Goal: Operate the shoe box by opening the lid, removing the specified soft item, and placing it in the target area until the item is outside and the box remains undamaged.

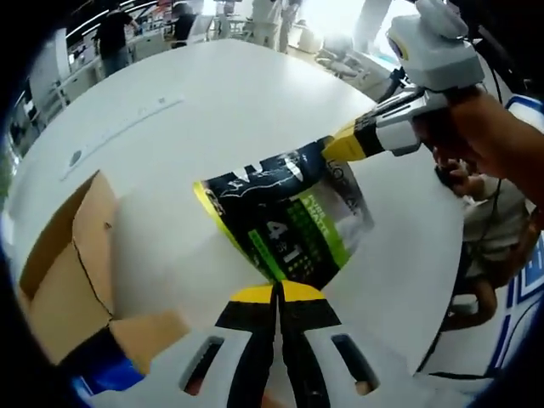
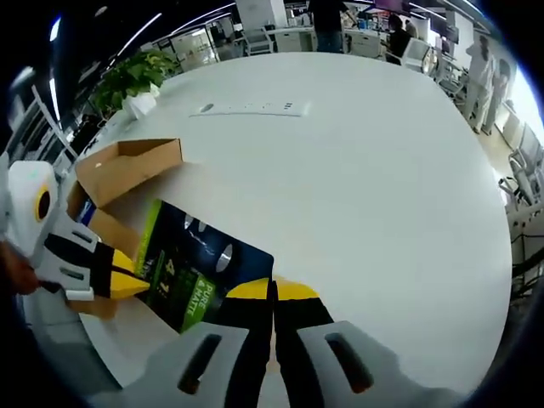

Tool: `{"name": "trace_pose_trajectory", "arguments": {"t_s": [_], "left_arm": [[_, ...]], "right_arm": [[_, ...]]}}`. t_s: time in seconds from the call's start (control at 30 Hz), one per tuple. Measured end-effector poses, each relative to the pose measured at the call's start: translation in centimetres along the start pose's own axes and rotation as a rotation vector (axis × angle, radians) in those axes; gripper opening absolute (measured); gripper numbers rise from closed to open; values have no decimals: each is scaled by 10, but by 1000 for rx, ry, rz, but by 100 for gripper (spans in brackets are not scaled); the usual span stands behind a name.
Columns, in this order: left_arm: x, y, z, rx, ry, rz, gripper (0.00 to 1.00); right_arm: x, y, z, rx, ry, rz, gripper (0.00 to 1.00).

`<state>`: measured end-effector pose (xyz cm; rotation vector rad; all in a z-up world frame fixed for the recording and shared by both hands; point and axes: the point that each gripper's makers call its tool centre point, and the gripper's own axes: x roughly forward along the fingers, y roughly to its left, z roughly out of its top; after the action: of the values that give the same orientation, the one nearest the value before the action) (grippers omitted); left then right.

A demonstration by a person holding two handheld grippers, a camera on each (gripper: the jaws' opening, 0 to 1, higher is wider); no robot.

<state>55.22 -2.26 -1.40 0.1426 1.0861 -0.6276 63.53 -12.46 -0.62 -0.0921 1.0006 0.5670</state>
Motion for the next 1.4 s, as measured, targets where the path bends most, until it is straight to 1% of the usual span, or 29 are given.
{"name": "trace_pose_trajectory", "arguments": {"t_s": [0.1, 0.13, 0.23, 0.3, 0.5, 0.67, 0.77, 0.8, 0.97, 1.0, 1.07, 1.13, 1.2, 1.33, 1.4], "left_arm": [[3, 0, -1, 1, 13, 3, 0], [5, -2, -4, -10, 26, -9, 0], [8, -2, -4, -23, 35, -14, 0], [6, -4, -1, -20, 28, -14, 0], [12, -1, -2, 3, 33, -5, 0], [17, 0, -6, 11, 50, -3, 1], [18, -1, -7, 20, 58, -3, 2], [18, -1, -7, 32, 56, 0, 3], [19, 1, -4, 28, 47, 3, 5], [19, 1, -4, 29, 46, 4, 5], [18, 0, -2, 23, 34, -3, 7], [16, 0, -1, 19, 29, -5, 9], [14, 0, 1, 26, 19, -3, 11], [7, 1, 7, 25, -11, -3, 15], [6, 2, 8, 28, -13, -3, 17]], "right_arm": [[3, -2, -2, -7, 7, -4, 0], [4, -3, -3, -8, 10, -4, 0], [6, -4, -4, -13, 16, -6, 0], [7, -7, -4, -24, 15, -16, 0], [14, -14, -8, -17, 22, -16, 0], [14, -12, -12, -13, 20, -15, 0], [14, -14, -14, -27, 19, -21, 0], [15, -14, -16, -19, 23, -15, 0], [15, -15, -18, -29, 19, -16, 0], [15, -15, -18, -29, 13, -16, 2], [15, -14, -19, -24, 9, -16, 12], [13, -16, -16, -22, -13, -27, 21], [9, -16, -15, -23, -19, -32, 21], [4, -17, -10, -19, -40, -42, 25], [1, -17, -9, -23, -43, -45, 26]]}}
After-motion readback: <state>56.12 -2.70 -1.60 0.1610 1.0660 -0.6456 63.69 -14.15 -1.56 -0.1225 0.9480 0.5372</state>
